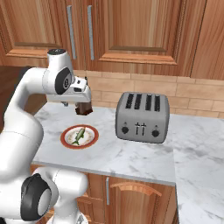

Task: Place the fish on the counter behind the older fish on the same shelf of the fridge to maintain FIFO order. Close the fridge door when finished.

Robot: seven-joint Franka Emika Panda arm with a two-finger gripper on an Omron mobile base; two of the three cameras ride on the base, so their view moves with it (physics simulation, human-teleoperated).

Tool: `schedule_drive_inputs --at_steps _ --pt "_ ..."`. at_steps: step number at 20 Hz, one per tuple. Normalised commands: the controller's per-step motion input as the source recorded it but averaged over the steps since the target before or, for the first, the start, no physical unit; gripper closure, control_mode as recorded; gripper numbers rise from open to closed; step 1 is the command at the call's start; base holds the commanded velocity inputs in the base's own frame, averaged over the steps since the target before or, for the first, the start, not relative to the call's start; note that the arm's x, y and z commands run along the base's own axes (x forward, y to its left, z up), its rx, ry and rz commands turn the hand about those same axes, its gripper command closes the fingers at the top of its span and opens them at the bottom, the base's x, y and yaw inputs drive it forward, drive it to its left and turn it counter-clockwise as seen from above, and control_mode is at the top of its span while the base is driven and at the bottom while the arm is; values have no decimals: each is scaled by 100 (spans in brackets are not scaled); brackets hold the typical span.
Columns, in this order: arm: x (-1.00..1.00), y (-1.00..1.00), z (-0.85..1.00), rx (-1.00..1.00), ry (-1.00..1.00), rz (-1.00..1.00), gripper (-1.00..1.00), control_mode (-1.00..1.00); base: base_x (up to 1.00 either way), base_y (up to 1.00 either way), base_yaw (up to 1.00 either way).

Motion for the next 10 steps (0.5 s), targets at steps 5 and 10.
schedule_drive_inputs --at_steps 5,10 --pt "-28 30 -15 -4 1 1 -100 -100 0 0 0" --pt "14 77 -79 -4 3 0 -100 -100 0 0 0"
